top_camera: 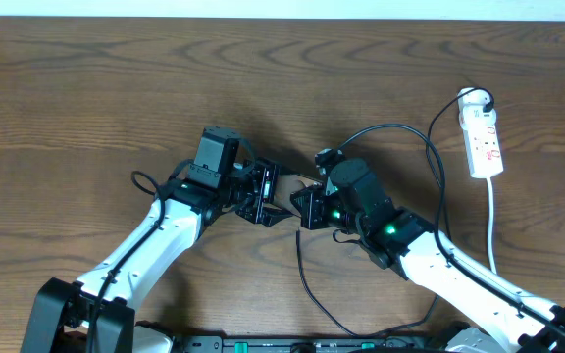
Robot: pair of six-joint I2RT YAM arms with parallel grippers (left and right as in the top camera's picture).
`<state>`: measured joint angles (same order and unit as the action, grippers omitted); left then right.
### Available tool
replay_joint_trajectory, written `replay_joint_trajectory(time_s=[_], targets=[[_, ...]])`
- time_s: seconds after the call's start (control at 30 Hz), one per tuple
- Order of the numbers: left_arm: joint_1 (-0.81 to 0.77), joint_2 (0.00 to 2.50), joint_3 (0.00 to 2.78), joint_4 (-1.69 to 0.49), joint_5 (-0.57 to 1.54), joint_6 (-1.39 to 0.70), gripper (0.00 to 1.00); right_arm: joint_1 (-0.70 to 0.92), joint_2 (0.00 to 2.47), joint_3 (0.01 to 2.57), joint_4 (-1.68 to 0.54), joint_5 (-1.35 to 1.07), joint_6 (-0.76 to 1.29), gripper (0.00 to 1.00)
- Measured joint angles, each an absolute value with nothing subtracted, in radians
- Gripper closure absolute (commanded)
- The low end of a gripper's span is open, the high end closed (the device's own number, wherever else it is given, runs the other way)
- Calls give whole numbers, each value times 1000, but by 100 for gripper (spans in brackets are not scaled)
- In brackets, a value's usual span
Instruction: Plug charger to phone and switch on socket
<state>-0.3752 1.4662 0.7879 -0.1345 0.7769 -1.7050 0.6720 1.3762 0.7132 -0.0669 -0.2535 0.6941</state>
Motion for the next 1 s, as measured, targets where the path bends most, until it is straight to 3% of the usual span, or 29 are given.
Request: replay_joint_trajectory(time_s=[0.3, 0.33, 0.37, 0.43, 0.5, 1.0], targets=[[-373, 1466, 788, -132, 775, -1705, 90, 672, 1381, 713, -52, -254, 697, 99], [-373, 1466, 788, -131, 775, -1705, 83, 672, 1381, 713, -51, -254, 697, 99], [-373, 1466, 788, -131, 775, -1705, 57, 672, 1381, 712, -51, -254, 697, 99], [-373, 1466, 788, -131, 775, -1705, 29, 672, 1381, 712, -51, -254, 697, 99], [-373, 1466, 788, -131, 775, -1702, 10, 672, 1381, 712, -49, -254, 697, 99], [-370, 1466, 788, -126, 825, -1678, 9, 661, 1384, 712, -28, -281, 724, 99]])
